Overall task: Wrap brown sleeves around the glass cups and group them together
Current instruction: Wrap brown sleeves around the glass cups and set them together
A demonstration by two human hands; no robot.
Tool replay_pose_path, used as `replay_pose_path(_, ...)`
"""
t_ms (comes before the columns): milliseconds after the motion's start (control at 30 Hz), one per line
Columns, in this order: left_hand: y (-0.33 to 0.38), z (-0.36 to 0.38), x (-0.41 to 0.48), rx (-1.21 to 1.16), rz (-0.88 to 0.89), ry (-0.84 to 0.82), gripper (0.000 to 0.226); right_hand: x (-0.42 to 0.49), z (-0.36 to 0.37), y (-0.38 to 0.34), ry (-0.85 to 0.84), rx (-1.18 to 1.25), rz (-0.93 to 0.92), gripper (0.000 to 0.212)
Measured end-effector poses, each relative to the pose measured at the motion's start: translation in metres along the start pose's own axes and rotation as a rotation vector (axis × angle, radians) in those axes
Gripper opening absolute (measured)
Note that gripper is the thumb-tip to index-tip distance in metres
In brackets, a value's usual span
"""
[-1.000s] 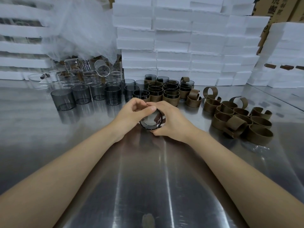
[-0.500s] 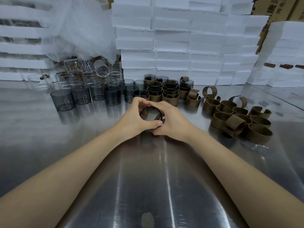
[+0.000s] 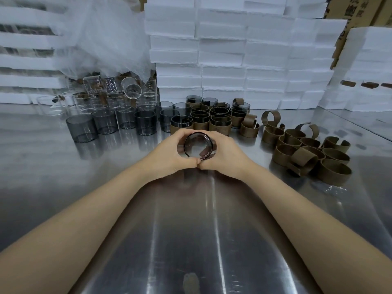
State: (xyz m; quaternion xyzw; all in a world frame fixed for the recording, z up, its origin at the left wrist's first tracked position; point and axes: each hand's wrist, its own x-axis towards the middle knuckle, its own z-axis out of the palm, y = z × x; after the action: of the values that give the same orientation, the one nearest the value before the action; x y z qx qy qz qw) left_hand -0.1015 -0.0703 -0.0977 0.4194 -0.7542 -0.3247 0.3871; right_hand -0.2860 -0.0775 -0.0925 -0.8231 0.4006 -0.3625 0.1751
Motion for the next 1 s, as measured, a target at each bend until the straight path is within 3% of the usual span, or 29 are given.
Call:
replay_pose_path(333, -0.004, -0.008, 0.002, -0.152, 0.029, -0.065, 0.064, 0.002, 0.001, 0.007, -0.005, 0.025, 0.032, 0.067)
replay_pose_path(600, -0.01, -0.011, 0.003, -0.414, -0.043, -0.062, 0.046, -0.001, 0.0, 0.004, -0.008, 0.039, 0.027, 0.065)
replay_pose_path(733, -0.009, -0.008, 0.007, -0.422, -0.087, -0.013, 0.041, -0.002, 0.0, 0.004, -0.017, 0.067, 0.035, 0.063)
replay_pose_path(800, -0.007, -0.006, 0.007, -0.383, -0.078, -0.003, 0.038, -0.002, 0.001, 0.004, -0.007, 0.182, 0.074, 0.06)
replay_pose_path(867, -0.005, -0.003, 0.003, -0.28, -0.036, -0.02, 0.034, -0.002, 0.003, 0.003, -0.012, 0.47, 0.208, 0.056)
replay_pose_path(1000, -0.002, 0.001, -0.002, -0.1, 0.018, -0.045, 0.066, 0.001, 0.003, -0.005, -0.165, 1.055, 0.472, 0.06)
